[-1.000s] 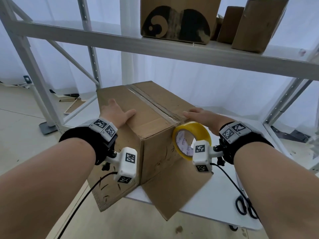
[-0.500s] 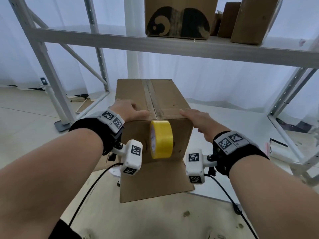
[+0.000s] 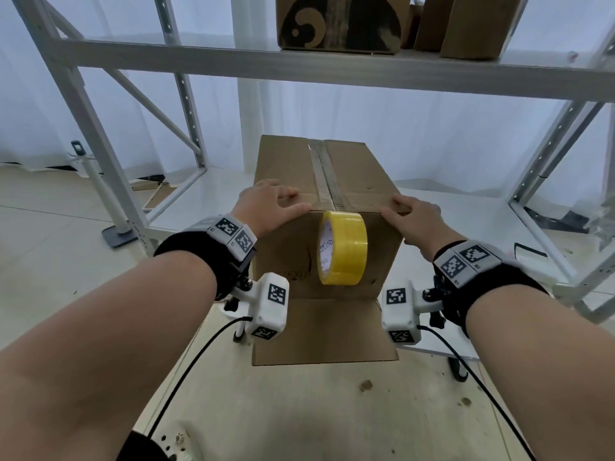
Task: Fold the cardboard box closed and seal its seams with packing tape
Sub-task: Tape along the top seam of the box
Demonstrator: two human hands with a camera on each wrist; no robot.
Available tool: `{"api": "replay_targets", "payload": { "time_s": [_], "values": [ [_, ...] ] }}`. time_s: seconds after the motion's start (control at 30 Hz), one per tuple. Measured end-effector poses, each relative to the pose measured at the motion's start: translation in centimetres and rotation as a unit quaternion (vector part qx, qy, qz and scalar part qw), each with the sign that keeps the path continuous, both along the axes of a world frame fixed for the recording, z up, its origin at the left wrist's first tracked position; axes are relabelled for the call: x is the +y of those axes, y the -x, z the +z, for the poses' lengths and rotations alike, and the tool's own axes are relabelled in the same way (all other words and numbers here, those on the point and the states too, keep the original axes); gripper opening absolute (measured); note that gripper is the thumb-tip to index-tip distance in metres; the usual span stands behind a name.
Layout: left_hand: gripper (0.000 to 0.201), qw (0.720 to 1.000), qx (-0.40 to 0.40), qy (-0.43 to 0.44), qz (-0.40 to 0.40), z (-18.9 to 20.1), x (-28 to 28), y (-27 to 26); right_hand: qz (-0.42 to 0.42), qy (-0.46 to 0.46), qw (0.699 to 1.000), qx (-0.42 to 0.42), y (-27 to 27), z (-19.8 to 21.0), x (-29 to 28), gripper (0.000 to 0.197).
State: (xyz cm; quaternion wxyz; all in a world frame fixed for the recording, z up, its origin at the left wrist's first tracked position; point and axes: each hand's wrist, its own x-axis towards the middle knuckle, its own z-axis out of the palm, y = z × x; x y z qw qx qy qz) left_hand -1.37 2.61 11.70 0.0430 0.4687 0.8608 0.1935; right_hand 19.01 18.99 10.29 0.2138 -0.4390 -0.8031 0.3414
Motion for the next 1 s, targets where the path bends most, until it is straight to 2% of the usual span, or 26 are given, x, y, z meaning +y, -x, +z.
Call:
{"api": "replay_targets", "payload": {
  "time_s": [0.13,0.2,0.23,0.3,0.4,0.47,0.53,0.57,0.7,0.83,1.0],
  "values": [
    [0.064,1.0,-0.008,0.014,-0.012,0.1,0.4,0.3,-0.034,-0.053,0.994,-0.09,0.7,1.5,0.1,0.046],
    [0.066,0.999,0.015,0.048,-0.015,0.3,0.7,0.2,-0.057,-0.061,0.995,-0.063,1.1,2.4,-0.9,0.027],
    [0.066,0.997,0.027,0.067,-0.015,0.5,0.9,0.1,-0.049,-0.032,0.998,-0.033,1.2,2.8,-1.7,0.027],
    [0.065,0.994,0.054,0.096,-0.022,0.7,1.0,0.1,-0.007,0.09,0.996,0.004,1.4,3.1,-3.5,0.038],
    [0.052,0.989,0.074,0.088,-0.092,1.0,1.3,0.0,0.041,0.257,0.965,0.025,2.0,3.3,-5.7,0.025],
    [0.043,0.986,0.015,0.041,-0.162,1.2,1.6,-0.4,0.057,0.302,0.951,0.047,2.4,3.6,-6.2,0.017],
    [0.04,0.98,-0.047,0.027,-0.191,1.3,1.9,-0.5,0.069,0.339,0.937,0.051,2.7,3.8,-6.1,0.021],
    [0.04,0.978,-0.052,0.041,-0.196,1.4,2.1,-0.4,0.074,0.352,0.932,0.047,2.7,4.0,-6.1,0.024],
    [0.04,0.976,-0.003,0.103,-0.19,1.1,2.8,0.1,0.071,0.352,0.933,0.032,3.1,4.3,-6.3,0.028],
    [0.043,0.977,0.018,0.089,-0.195,0.7,2.8,0.2,0.072,0.343,0.936,0.042,3.3,3.4,-6.6,0.038],
    [0.042,0.976,0.032,0.082,-0.2,0.5,2.7,0.1,0.042,0.348,0.935,0.046,3.2,0.5,-7.3,0.033]
  ]
}}
